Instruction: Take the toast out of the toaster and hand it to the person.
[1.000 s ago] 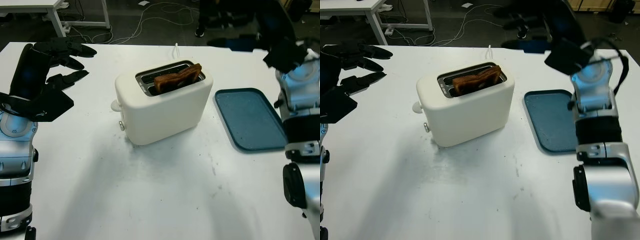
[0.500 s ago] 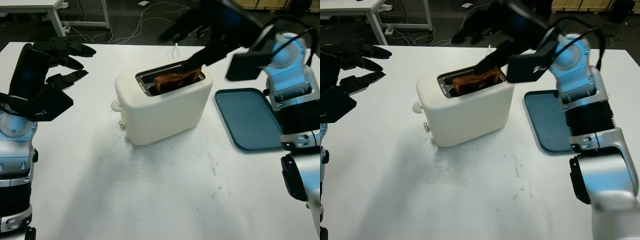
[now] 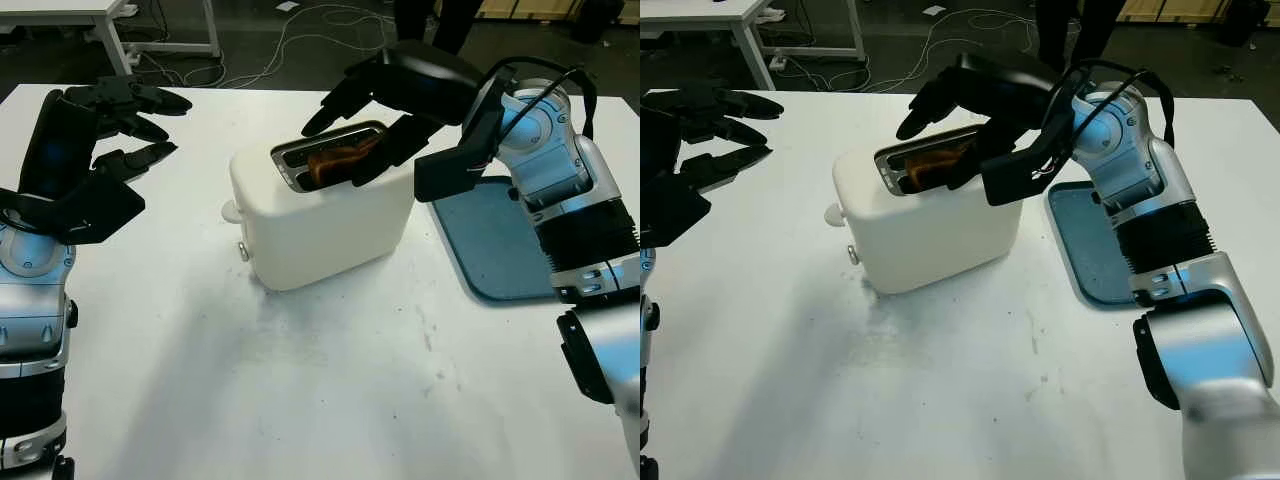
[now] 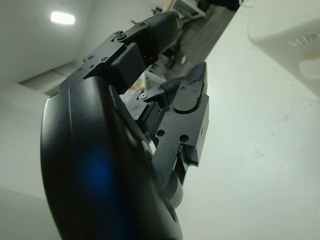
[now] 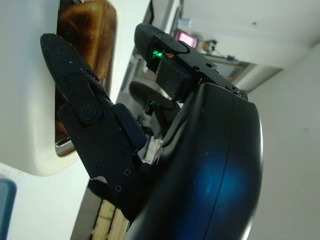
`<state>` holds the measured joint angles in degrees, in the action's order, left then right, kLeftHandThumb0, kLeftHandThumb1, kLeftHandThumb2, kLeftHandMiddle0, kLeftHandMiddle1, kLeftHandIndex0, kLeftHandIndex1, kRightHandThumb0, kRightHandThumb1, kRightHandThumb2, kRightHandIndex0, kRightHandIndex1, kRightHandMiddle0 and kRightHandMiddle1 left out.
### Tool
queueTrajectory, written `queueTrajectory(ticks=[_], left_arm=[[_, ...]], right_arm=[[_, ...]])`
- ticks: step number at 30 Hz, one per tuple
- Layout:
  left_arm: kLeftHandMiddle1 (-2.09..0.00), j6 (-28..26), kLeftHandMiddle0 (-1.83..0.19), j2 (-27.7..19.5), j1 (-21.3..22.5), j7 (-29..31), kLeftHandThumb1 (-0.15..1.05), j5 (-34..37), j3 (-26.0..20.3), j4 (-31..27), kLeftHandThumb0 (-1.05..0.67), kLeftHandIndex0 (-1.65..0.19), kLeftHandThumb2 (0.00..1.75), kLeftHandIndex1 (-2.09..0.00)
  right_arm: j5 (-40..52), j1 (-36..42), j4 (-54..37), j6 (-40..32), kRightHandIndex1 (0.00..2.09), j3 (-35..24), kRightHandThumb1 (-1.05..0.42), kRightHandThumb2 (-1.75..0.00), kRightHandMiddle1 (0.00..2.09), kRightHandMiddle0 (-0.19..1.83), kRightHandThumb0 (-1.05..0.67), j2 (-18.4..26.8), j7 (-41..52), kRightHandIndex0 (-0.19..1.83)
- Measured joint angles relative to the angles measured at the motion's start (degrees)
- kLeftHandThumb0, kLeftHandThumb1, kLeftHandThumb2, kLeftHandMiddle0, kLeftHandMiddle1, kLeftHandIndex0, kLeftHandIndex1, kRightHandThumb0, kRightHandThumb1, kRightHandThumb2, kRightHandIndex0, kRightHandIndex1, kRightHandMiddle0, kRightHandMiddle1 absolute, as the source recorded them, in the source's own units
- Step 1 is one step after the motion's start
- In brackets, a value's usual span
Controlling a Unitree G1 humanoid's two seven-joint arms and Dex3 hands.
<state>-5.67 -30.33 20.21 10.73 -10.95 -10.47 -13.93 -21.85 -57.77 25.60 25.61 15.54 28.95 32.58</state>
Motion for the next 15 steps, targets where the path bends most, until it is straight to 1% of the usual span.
queueTrajectory(ticks=[8, 15], left_arm=[[-0.84, -0.68, -0.75, 0.14, -0.01, 0.48, 0.88, -0.01, 0.02, -0.26, 0.00, -0.80, 0.02, -0.45], [-0.85, -1.06, -0.73, 0.20, -0.01, 0.80, 0.89, -0.01, 0.02, -0.68, 0.01, -0.79, 0.02, -0.44]], right_arm=[[-2.27, -0.06, 3.73, 0.81, 0.63, 0.92, -0.66, -0.01, 0.02, 0.87, -0.36, 0.00, -2.22, 0.62], [-4.12, -0.57, 7.02, 4.19, 0.63, 1.79, -0.70, -0.01, 0.03, 0.90, -0.28, 0.00, -5.24, 0.68]])
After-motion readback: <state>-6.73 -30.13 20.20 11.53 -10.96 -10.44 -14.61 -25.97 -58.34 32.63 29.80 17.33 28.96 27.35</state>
